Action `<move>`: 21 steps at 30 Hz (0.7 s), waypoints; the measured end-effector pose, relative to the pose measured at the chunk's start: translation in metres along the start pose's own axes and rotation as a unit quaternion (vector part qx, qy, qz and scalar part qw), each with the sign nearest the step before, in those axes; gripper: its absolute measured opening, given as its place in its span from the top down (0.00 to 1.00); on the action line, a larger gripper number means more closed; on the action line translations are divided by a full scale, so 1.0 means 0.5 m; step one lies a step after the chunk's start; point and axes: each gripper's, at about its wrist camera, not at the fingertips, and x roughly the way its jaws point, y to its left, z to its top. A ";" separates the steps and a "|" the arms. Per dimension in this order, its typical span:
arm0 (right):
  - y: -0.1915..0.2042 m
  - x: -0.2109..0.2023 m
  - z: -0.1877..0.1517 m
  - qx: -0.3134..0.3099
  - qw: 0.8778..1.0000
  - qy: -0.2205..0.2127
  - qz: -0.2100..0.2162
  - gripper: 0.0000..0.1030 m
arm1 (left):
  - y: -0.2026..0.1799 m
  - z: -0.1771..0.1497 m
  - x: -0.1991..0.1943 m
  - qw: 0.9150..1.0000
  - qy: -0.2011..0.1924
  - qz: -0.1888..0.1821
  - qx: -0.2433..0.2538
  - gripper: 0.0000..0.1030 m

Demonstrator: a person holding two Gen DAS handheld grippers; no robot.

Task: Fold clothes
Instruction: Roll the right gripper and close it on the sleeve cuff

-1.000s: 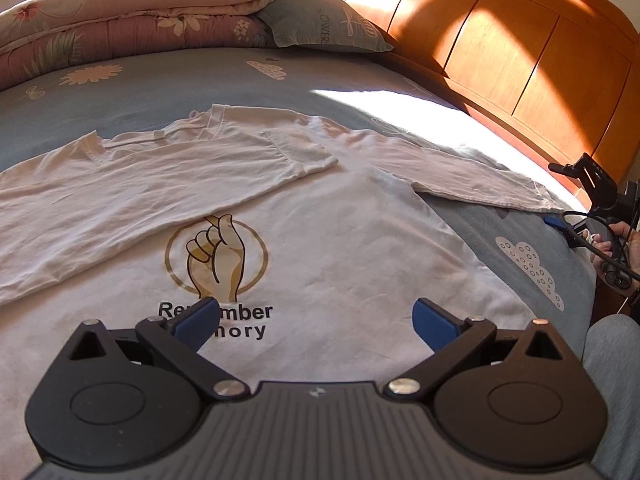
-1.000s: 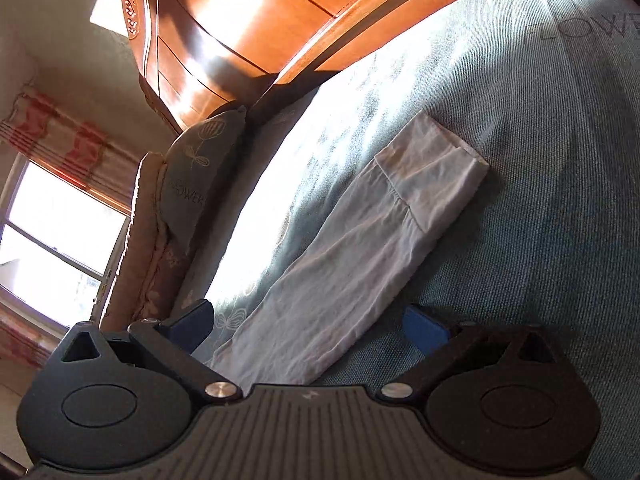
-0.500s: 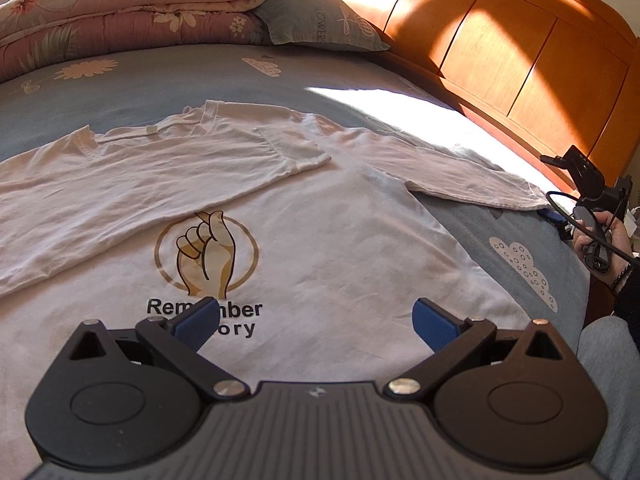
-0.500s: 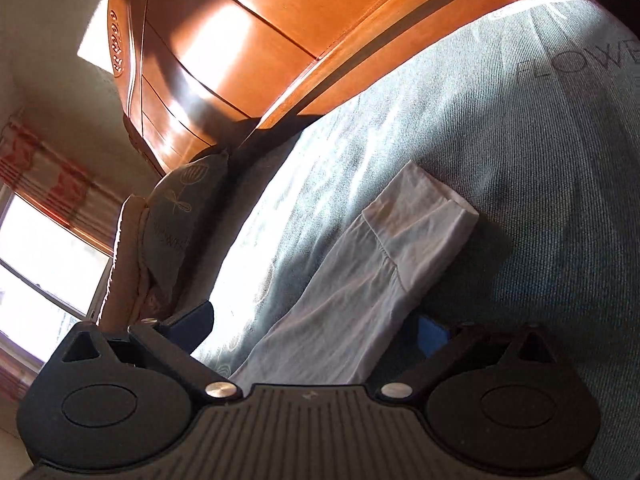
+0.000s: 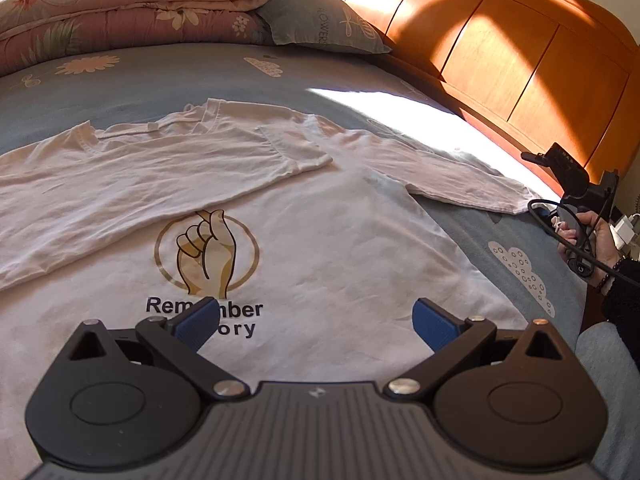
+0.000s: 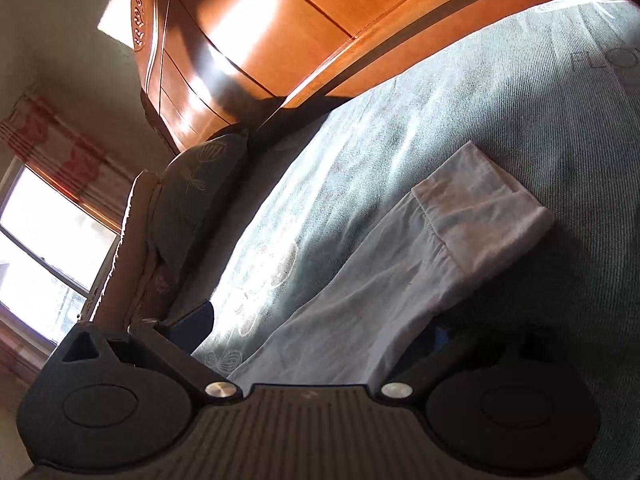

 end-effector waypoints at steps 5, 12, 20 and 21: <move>-0.006 0.025 0.015 -0.021 0.999 -0.033 -0.008 0.00 | -0.002 -0.002 0.004 1.000 0.004 0.000 0.004 0.01; -0.007 0.009 0.026 0.010 0.997 -0.049 0.058 0.00 | 0.002 -0.005 0.009 1.000 0.011 0.004 0.005 0.01; 0.050 0.008 0.033 0.023 0.990 -0.030 0.133 0.00 | -0.010 -0.004 -0.006 0.999 0.018 -0.015 0.037 0.01; 0.059 0.010 0.031 0.024 0.990 -0.026 0.138 0.00 | -0.012 -0.004 -0.010 0.999 0.017 -0.015 0.043 0.01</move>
